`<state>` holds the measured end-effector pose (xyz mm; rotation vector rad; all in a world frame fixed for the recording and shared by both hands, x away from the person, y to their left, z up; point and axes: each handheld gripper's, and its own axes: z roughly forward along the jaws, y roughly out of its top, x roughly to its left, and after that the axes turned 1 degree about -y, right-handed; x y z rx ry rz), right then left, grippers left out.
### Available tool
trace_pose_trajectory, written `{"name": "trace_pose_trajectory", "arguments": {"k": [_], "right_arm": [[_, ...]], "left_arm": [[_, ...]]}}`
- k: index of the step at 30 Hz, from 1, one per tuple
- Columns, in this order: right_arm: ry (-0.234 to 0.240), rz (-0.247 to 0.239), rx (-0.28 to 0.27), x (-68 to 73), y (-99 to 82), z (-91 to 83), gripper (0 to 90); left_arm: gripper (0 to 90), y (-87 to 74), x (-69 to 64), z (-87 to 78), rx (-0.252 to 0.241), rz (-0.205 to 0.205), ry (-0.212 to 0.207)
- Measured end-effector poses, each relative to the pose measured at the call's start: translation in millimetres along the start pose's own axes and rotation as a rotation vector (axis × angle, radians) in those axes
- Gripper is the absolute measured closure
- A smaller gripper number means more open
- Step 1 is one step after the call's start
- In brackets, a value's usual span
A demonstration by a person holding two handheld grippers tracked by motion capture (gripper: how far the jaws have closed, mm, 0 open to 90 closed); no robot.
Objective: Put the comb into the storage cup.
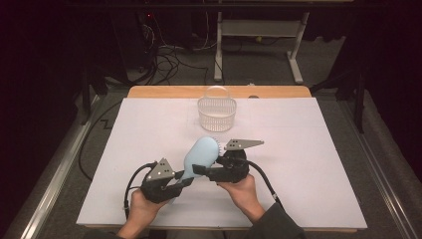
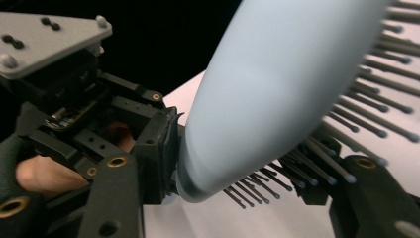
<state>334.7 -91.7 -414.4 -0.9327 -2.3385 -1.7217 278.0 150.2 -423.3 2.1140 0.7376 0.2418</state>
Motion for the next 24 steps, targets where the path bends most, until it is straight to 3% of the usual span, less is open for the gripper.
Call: {"name": "trace_pose_trajectory", "arguments": {"k": [11, 24], "right_arm": [[0.075, 0.036, 0.009, 0.6, 8.2, 0.1, 55.1], [0.085, 0.040, 0.031, 2.5, 15.4, -1.3, 56.8]], "left_arm": [[67.7, 0.4, 0.2, -3.7, -0.016, -0.004, -0.008], [66.9, -1.3, 1.7, -6.1, -0.039, 0.004, -0.020]]}}
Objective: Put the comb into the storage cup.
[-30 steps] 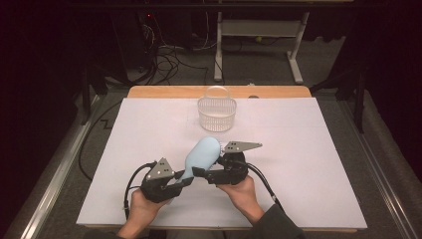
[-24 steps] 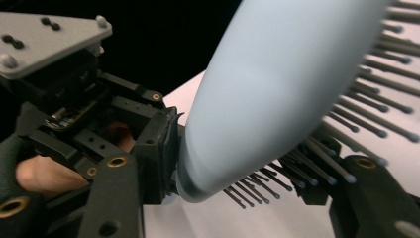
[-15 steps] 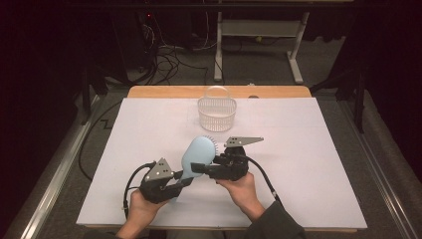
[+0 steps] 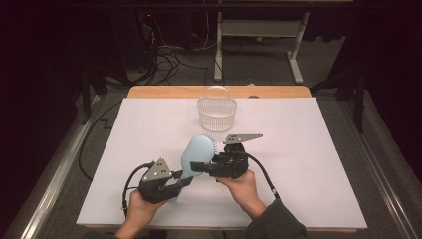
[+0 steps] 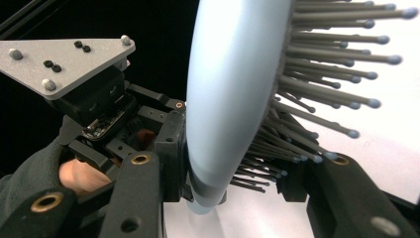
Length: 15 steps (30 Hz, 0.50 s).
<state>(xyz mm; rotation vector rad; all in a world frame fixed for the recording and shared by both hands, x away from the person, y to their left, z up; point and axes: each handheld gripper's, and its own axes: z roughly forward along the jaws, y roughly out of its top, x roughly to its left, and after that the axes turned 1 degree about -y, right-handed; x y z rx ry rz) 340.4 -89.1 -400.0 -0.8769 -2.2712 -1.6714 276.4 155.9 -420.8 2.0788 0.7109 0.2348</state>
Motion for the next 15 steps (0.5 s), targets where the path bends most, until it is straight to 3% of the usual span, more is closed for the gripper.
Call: {"name": "trace_pose_trajectory", "arguments": {"k": [6, 7, 10, 11, 15], "right_arm": [[-0.014, 0.000, -0.014, 0.5, 3.3, -4.2, 56.6], [-0.015, 0.003, -0.021, 0.2, 4.0, -5.9, 56.6], [-0.018, -0.002, -0.035, 0.1, 6.8, -10.7, 56.7], [-0.025, -0.009, -0.032, 0.4, 7.8, -11.9, 56.7], [-0.038, -0.017, -0.019, 0.0, 9.8, -15.7, 56.6]], "left_arm": [[62.8, -2.7, 0.7, 1.5, 0.018, 0.006, 0.012], [57.2, -3.5, 0.9, 1.4, 0.023, 0.007, 0.020], [56.3, -6.2, 2.6, -0.6, 0.009, -0.004, 0.031], [50.7, -6.9, 3.3, -1.2, 0.003, -0.009, 0.034], [42.6, -11.6, 4.3, -0.3, -0.006, -0.015, 0.049]]}}
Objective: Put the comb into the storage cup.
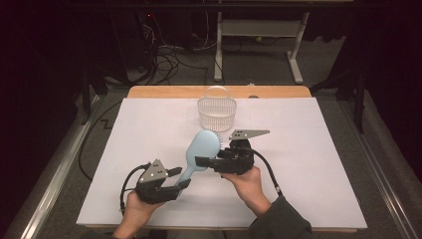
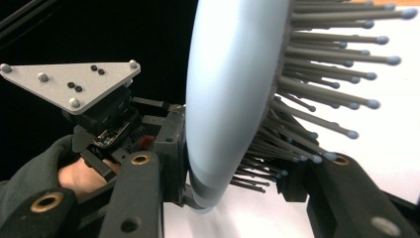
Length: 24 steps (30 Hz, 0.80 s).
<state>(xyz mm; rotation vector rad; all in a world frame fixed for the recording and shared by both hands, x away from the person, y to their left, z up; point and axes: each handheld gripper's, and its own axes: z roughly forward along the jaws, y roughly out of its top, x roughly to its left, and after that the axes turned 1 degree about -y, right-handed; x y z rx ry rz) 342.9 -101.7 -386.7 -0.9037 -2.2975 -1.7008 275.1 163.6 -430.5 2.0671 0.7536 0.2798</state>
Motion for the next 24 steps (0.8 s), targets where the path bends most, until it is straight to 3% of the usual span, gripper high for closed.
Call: {"name": "trace_pose_trajectory", "arguments": {"k": [3, 5, 8, 12, 15, 17, 24], "right_arm": [[-0.028, -0.024, 0.014, 1.0, -0.1, -2.5, 56.6], [-0.033, -0.034, 0.007, 2.2, 0.3, -5.0, 56.5], [-0.040, -0.048, 0.001, 3.6, 2.3, -8.6, 56.5], [-0.056, -0.049, 0.004, 2.1, 4.4, -13.8, 56.4], [-0.063, -0.049, 0.005, 1.0, 5.1, -17.2, 56.5], [-0.064, -0.048, 0.005, 0.7, 5.8, -19.1, 56.5], [-0.072, -0.044, 0.007, -2.1, 7.2, -23.6, 56.5]], "left_arm": [[42.2, -2.3, -1.2, 0.1, 0.006, 0.011, 0.001], [36.8, -2.2, -1.2, -0.8, -0.005, 0.013, 0.011], [32.1, -2.0, 1.7, -3.0, -0.029, -0.013, 0.010], [28.2, -2.4, 3.9, -4.0, -0.030, -0.029, 0.030], [26.1, -2.6, 5.8, -3.9, -0.031, -0.027, 0.023], [20.7, -2.7, 6.5, -2.9, -0.018, -0.024, 0.017], [7.6, -3.7, 10.6, -6.5, -0.045, -0.038, 0.033]]}}
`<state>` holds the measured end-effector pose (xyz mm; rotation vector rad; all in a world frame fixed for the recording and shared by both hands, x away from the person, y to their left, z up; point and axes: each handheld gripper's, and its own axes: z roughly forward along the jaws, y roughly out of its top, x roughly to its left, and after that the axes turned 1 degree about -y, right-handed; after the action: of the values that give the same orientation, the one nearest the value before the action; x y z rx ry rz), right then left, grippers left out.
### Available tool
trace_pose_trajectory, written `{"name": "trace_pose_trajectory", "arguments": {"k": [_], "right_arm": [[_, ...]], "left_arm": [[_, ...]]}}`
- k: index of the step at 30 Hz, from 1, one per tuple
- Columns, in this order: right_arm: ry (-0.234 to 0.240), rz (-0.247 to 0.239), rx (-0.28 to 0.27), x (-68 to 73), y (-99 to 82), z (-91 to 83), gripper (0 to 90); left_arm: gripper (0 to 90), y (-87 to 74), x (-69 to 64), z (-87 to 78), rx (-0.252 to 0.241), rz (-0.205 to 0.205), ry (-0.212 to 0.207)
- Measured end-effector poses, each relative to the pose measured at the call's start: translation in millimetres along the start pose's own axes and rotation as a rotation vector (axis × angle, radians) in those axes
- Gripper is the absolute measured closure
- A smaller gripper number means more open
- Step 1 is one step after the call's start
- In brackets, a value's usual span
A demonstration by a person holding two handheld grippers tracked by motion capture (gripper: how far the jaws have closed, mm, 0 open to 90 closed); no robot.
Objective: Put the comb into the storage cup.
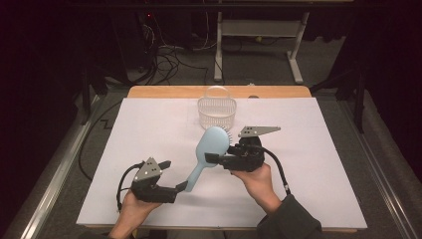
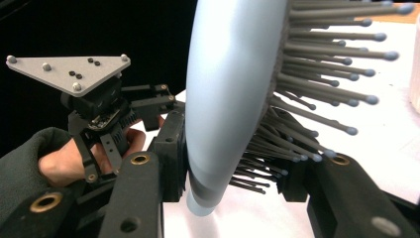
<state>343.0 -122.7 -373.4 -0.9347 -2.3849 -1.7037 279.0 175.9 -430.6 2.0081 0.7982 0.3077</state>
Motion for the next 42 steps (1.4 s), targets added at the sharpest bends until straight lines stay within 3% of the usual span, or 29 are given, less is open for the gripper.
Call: {"name": "trace_pose_trajectory", "arguments": {"k": [4, 12, 16, 27, 30, 42], "right_arm": [[-0.009, 0.002, 0.001, -1.6, 0.9, -2.9, 56.5], [-0.028, 0.002, -0.004, -4.5, 2.1, -8.9, 56.3], [-0.035, 0.000, -0.006, -6.1, 3.3, -13.6, 56.2], [-0.065, 0.001, -0.005, -10.4, 5.7, -23.9, 56.2], [-0.071, 0.000, -0.003, -10.9, 6.5, -25.7, 56.1], [-0.097, -0.016, 0.001, -11.5, 11.8, -34.8, 55.8]], "left_arm": [[0.0, -1.2, 2.4, -1.1, -0.002, 0.006, 0.012], [0.0, -4.5, 10.2, -6.7, 0.002, 0.000, 0.037], [0.0, -9.2, 15.7, -11.2, -0.009, -0.034, 0.020], [1.5, -22.4, 28.1, -29.3, -0.075, -0.094, 0.077], [5.4, -25.3, 31.1, -34.3, -0.094, -0.114, 0.084], [5.4, -34.6, 36.5, -41.7, -0.102, -0.131, 0.117]]}}
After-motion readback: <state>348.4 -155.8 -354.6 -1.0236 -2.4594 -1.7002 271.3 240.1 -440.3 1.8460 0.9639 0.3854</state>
